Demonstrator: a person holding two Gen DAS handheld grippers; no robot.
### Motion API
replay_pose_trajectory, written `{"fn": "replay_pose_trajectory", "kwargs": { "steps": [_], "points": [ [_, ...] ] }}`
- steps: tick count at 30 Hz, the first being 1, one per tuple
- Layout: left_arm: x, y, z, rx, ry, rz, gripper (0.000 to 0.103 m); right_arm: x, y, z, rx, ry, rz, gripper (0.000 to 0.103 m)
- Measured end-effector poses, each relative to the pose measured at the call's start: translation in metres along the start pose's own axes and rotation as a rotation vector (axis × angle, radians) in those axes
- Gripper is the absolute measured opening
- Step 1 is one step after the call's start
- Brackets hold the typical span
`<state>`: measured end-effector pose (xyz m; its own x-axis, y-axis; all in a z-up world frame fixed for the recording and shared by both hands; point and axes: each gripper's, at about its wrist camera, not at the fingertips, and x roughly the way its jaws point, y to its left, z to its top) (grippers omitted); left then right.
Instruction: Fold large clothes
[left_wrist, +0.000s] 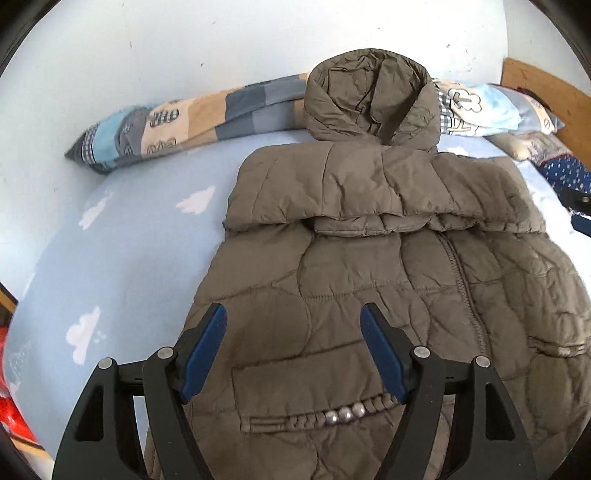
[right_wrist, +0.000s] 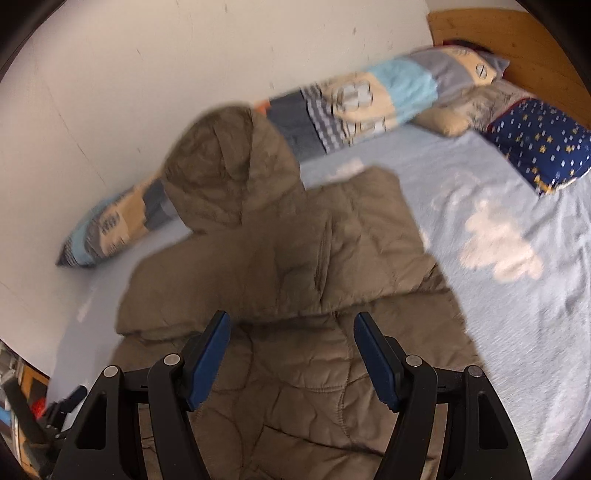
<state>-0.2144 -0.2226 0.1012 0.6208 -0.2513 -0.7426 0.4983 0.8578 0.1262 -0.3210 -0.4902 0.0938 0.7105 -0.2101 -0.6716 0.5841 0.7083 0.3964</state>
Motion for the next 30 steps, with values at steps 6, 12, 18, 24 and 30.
{"fn": "replay_pose_trajectory", "kwargs": {
  "steps": [6,12,18,24,30],
  "points": [
    [0.01,-0.018,0.002,0.055,0.016,-0.067,0.074,0.05,0.005,-0.021,-0.012,0.154,-0.086,0.073],
    [0.01,-0.025,0.009,0.065,0.02,-0.101,0.074,0.075,0.01,-0.034,-0.081,0.238,-0.159,0.073],
    [0.007,-0.023,0.015,0.06,0.006,-0.093,0.074,0.055,0.009,-0.023,-0.045,0.203,-0.084,0.073],
    [0.0,0.005,0.021,0.015,0.0,-0.092,0.074,0.012,-0.002,-0.017,-0.057,0.142,-0.026,0.073],
    [-0.011,0.075,0.003,-0.198,0.093,-0.177,0.074,-0.04,-0.048,-0.03,0.073,0.106,0.004,0.074]
  ]
}}
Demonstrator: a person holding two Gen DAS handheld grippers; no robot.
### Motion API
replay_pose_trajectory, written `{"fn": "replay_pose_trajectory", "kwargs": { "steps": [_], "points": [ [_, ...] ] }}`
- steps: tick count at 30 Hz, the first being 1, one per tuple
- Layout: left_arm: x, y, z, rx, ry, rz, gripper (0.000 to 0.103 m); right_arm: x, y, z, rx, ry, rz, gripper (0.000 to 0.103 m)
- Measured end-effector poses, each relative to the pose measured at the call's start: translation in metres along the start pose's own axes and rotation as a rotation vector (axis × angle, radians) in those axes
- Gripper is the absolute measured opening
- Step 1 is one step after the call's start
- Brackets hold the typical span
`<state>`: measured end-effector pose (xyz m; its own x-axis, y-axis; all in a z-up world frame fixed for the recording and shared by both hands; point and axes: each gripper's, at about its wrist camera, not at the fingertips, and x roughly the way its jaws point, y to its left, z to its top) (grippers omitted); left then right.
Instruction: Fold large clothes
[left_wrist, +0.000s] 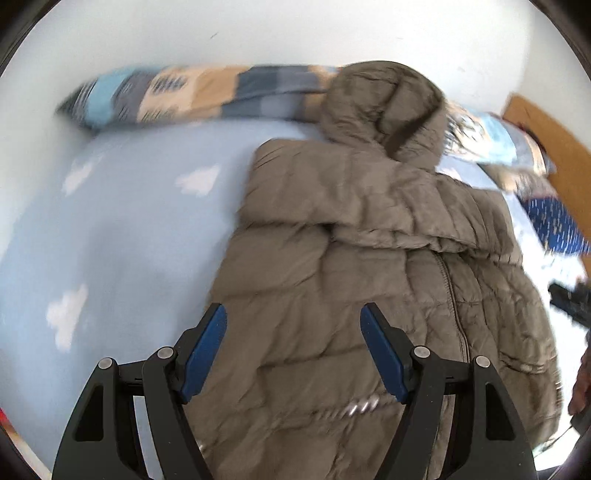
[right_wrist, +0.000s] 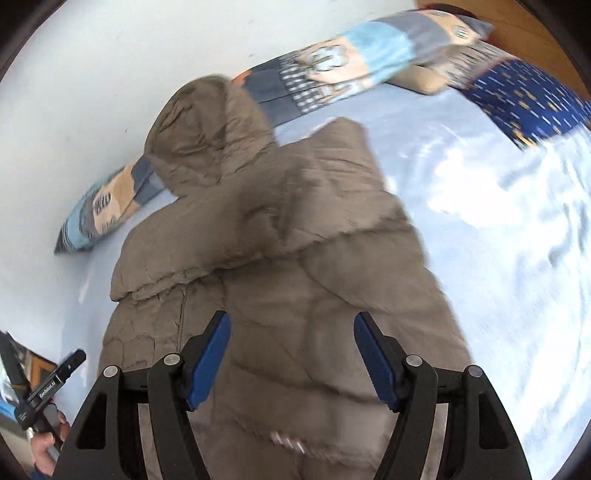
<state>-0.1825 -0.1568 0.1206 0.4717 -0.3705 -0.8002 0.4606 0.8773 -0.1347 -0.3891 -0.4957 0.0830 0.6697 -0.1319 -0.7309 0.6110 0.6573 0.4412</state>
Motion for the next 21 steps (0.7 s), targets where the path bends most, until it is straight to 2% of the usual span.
{"fn": "replay_pose_trajectory", "kwargs": {
  "steps": [1,3,6,7,8,11,16,19,21],
  "points": [
    [-0.006,0.012,-0.008,-0.031,0.021,-0.009,0.074,-0.01,-0.005,-0.007,0.013,-0.006,0.004,0.074],
    [-0.021,0.032,-0.025,-0.062,0.046,0.019,0.074,-0.029,-0.009,-0.023,0.013,-0.011,0.01,0.073],
    [-0.044,0.061,-0.064,-0.108,0.066,-0.005,0.073,-0.059,-0.021,-0.056,-0.004,-0.012,-0.001,0.073],
    [-0.049,0.07,-0.078,-0.12,0.081,0.0,0.072,-0.069,-0.029,-0.067,0.003,-0.011,0.0,0.073],
    [-0.052,0.078,-0.089,-0.132,0.09,0.009,0.065,-0.078,-0.038,-0.078,0.017,-0.013,-0.003,0.073],
    [-0.054,0.112,-0.118,-0.205,0.14,-0.006,0.061,-0.099,-0.068,-0.108,0.084,-0.005,-0.015,0.073],
    [-0.043,0.141,-0.138,-0.329,0.209,-0.138,0.057,-0.117,-0.107,-0.139,0.235,0.003,0.004,0.074],
    [-0.037,0.134,-0.14,-0.354,0.233,-0.246,0.057,-0.118,-0.118,-0.147,0.289,0.012,0.032,0.074],
    [-0.034,0.125,-0.14,-0.339,0.249,-0.267,0.057,-0.116,-0.124,-0.151,0.322,0.012,0.056,0.074]
  ]
}}
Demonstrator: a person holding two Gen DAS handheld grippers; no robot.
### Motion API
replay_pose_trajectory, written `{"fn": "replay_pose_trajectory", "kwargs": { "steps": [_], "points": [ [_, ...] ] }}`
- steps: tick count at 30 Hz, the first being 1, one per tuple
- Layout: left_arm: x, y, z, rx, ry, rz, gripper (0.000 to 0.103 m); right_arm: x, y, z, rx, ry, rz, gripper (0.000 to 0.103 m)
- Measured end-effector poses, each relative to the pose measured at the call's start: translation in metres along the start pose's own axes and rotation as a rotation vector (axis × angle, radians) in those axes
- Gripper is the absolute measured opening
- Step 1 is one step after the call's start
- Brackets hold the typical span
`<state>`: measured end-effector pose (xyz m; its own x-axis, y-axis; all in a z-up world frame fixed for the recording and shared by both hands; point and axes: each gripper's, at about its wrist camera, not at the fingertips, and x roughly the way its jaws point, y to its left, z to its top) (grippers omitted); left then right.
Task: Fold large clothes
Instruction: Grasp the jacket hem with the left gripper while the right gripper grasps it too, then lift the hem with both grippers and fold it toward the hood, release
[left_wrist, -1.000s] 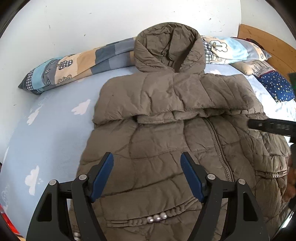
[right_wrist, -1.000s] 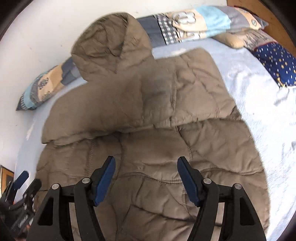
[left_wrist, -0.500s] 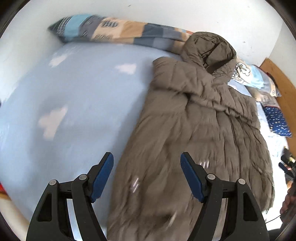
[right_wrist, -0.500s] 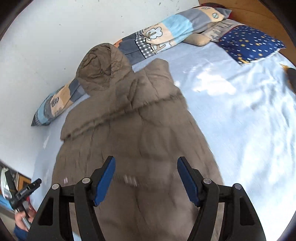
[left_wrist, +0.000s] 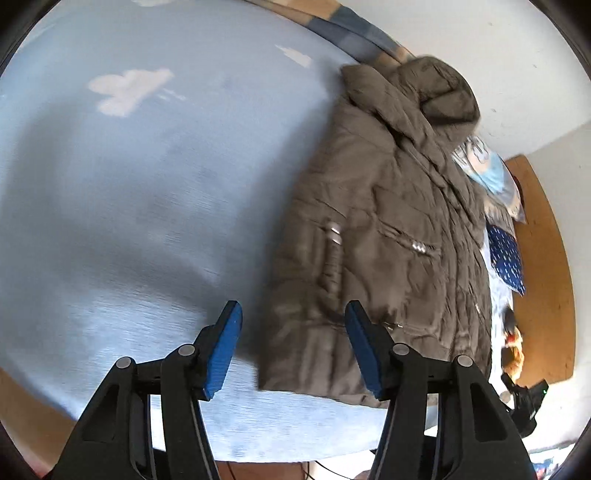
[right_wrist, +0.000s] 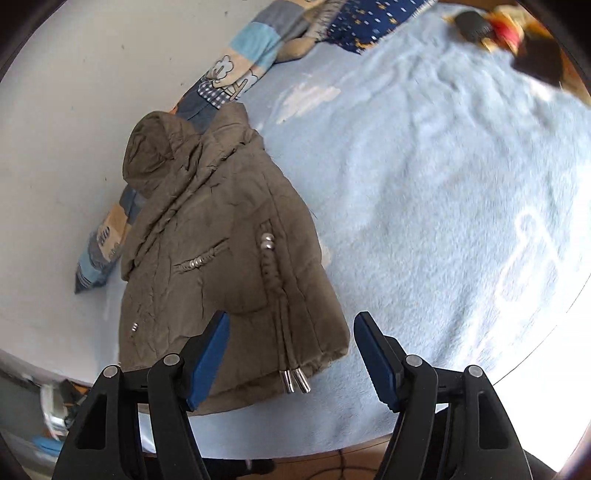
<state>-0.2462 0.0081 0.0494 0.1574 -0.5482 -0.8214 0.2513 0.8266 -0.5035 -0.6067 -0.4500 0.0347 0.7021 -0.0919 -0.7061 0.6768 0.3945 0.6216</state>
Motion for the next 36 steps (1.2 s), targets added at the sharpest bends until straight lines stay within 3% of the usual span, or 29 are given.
{"fn": "replay_pose_trajectory", "kwargs": {
  "steps": [6,10,13,14,15,16,18,19,25,32,36],
  "points": [
    [0.017,-0.017,-0.005,0.07,0.027,0.008,0.05,0.009,-0.014,-0.002,0.075,0.014,0.05,0.074],
    [0.021,-0.016,-0.006,0.055,0.02,0.002,0.05,0.03,-0.011,-0.003,0.087,0.062,0.038,0.074],
    [0.033,-0.01,-0.003,0.011,0.044,-0.013,0.058,0.045,-0.008,-0.002,0.085,0.087,0.033,0.072],
    [0.035,-0.011,-0.003,0.011,0.044,-0.011,0.058,0.047,-0.007,-0.002,0.082,0.086,0.034,0.065],
    [0.036,-0.012,-0.003,0.023,0.039,-0.004,0.058,0.052,-0.004,-0.002,0.068,0.089,0.041,0.044],
    [0.037,-0.016,-0.003,0.04,0.033,0.006,0.057,0.055,-0.001,-0.002,0.053,0.097,0.048,0.029],
    [0.034,-0.019,-0.006,0.058,0.017,0.0,0.027,0.053,0.007,-0.003,0.014,0.083,0.028,0.019],
    [0.031,-0.023,-0.007,0.071,0.005,-0.011,0.025,0.05,0.01,-0.004,-0.009,0.074,0.016,0.016],
    [0.017,-0.04,-0.031,0.148,-0.034,0.027,0.017,0.021,0.012,-0.005,-0.076,-0.009,-0.05,0.012],
    [0.003,-0.035,-0.058,0.163,-0.038,0.062,0.018,0.006,0.003,-0.01,-0.045,0.006,-0.084,0.013],
    [0.005,-0.037,-0.05,0.169,-0.044,0.093,0.028,0.013,-0.002,-0.001,-0.012,0.028,-0.107,0.026]
  ]
}}
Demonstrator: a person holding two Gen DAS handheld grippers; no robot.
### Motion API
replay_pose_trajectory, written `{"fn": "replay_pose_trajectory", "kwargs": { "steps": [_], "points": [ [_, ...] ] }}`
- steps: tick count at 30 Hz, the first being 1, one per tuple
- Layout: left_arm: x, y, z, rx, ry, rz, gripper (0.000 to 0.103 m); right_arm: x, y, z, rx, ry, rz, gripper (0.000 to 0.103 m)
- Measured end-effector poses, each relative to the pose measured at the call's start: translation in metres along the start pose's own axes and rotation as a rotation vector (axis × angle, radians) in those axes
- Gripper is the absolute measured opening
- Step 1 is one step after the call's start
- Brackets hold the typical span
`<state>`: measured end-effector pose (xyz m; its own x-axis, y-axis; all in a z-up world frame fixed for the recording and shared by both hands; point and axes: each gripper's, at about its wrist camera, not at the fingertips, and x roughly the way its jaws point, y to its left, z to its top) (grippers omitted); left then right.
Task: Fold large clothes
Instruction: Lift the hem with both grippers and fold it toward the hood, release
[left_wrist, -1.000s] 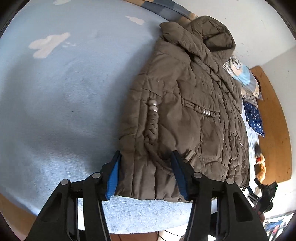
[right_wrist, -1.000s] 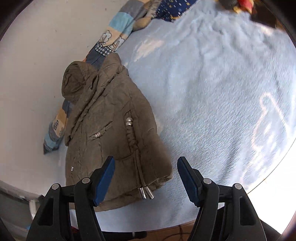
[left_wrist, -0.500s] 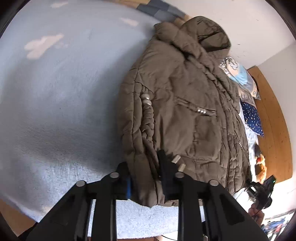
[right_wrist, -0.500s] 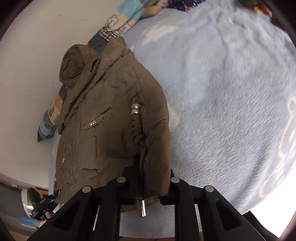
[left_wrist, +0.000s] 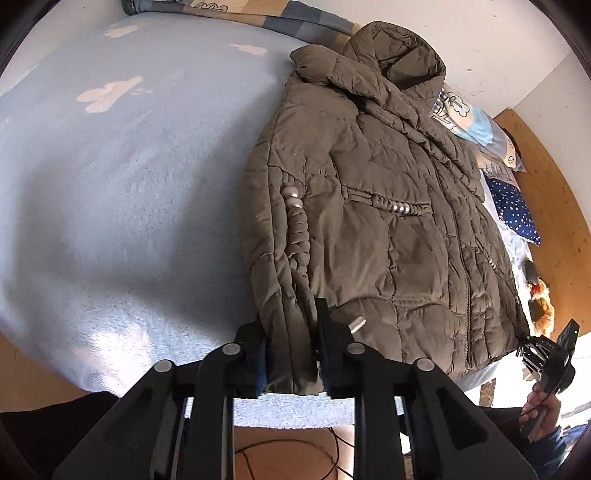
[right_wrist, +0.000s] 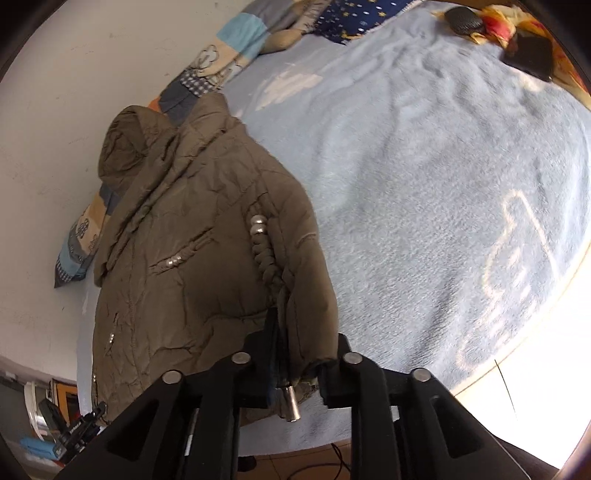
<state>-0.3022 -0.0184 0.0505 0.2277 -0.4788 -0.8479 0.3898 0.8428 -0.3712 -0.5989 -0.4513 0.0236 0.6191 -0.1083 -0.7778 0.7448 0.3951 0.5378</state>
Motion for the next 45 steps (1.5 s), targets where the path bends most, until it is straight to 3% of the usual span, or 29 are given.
{"fn": "replay_pose_trajectory", "kwargs": {
  "steps": [1,4,6,8,11,13,20,25,29,32,37,45],
  "points": [
    [-0.002,0.0,0.001,0.0,-0.011,0.022,0.032,0.0,-0.001,0.001,0.007,0.003,-0.016,0.037],
    [-0.016,-0.001,0.006,0.006,-0.07,0.059,0.048,-0.014,-0.001,0.003,0.015,-0.054,-0.055,0.056],
    [-0.029,-0.003,0.01,0.021,-0.129,0.099,0.059,-0.029,0.002,0.003,0.0,-0.122,-0.102,0.056],
    [-0.039,-0.007,0.017,0.038,-0.177,0.125,0.06,-0.042,0.007,0.002,-0.027,-0.188,-0.141,0.056],
    [-0.051,-0.018,0.034,0.068,-0.232,0.121,0.061,-0.054,0.024,0.005,-0.075,-0.266,-0.103,0.056],
    [-0.054,-0.033,0.049,0.114,-0.25,0.124,0.063,-0.052,0.043,0.008,-0.136,-0.272,-0.062,0.056],
    [-0.03,-0.1,0.098,0.244,-0.268,0.149,0.065,-0.012,0.135,0.03,-0.331,-0.163,0.106,0.054],
    [0.008,-0.136,0.138,0.281,-0.268,0.174,0.066,0.024,0.197,0.056,-0.446,-0.142,0.131,0.032],
    [0.039,-0.145,0.166,0.275,-0.286,0.188,0.066,0.064,0.238,0.084,-0.484,-0.101,0.11,0.029],
    [0.061,-0.147,0.181,0.272,-0.309,0.253,0.066,0.103,0.274,0.109,-0.516,-0.076,0.082,0.029],
    [0.069,-0.151,0.194,0.296,-0.342,0.287,0.066,0.167,0.323,0.133,-0.585,-0.056,-0.013,0.029],
    [0.05,-0.154,0.197,0.32,-0.414,0.29,0.066,0.237,0.336,0.133,-0.635,-0.032,-0.169,0.029]
  ]
}}
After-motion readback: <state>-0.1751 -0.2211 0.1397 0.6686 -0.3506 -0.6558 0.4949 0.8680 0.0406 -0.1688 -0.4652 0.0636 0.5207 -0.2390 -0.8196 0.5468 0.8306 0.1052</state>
